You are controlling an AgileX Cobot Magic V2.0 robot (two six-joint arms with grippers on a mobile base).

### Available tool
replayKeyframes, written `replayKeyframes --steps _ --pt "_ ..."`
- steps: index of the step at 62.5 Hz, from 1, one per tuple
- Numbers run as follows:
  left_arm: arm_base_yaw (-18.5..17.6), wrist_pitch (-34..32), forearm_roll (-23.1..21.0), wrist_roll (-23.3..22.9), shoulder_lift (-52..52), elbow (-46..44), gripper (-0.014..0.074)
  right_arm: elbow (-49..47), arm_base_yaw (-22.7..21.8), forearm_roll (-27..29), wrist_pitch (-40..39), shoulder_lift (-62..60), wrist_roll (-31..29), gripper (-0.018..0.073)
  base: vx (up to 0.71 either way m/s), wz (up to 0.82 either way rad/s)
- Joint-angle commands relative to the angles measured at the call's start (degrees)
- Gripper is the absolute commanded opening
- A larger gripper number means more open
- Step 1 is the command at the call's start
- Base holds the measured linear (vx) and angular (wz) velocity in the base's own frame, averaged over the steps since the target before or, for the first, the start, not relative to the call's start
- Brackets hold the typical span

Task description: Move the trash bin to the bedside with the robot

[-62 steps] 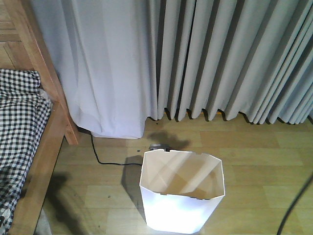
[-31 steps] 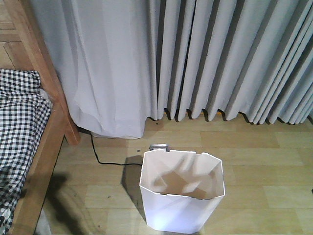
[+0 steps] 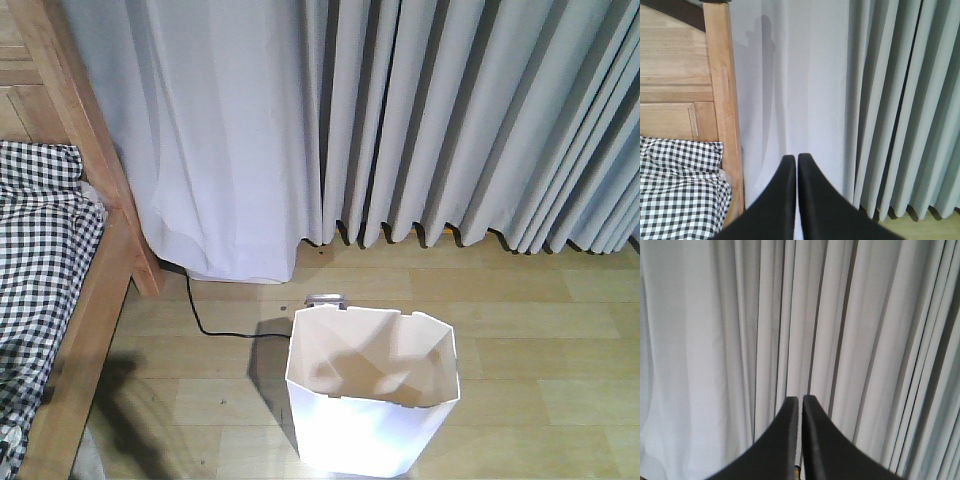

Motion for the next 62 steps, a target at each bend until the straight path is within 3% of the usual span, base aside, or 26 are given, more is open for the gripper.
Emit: replayKeyframes --steps 1,31,35,49,55,62 --pt "-0.3 -4.5 -0.2 -0.5 -0.6 1.6 -0.0006 -1.6 0.0 0.5 -4.3 0.5 0.2 -0.0006 0.00 0.00" --pt "-0.3 -4.5 -0.2 -0.5 -0.6 1.6 -0.0006 -0.8 0.0 -0.4 -4.4 0.5 0.9 -0.0006 0.00 0.00" --pt "-0.3 -4.5 -0.2 -0.5 -0.6 1.6 -0.0006 0.3 0.0 -4.6 -4.4 0.1 4.6 -0.0006 0.00 0.00" --pt "-0.3 -4.5 -0.2 -0.5 -0.6 1.6 -0.0006 10.0 0.0 -27.5 -13.6 -4.0 32.2 -0.0006 0.00 0.00" --pt "-0.3 -4.5 -0.2 -0.5 -0.6 1.6 -0.0006 13.7 0.1 -34.1 -18.0 -6.2 35.5 -0.0006 0.00 0.00" --pt "-0.3 -4.5 -0.2 -0.5 -0.6 1.6 -0.0006 16.1 0.1 -35.4 -18.3 -9.0 34.9 -0.0006 0.00 0.00"
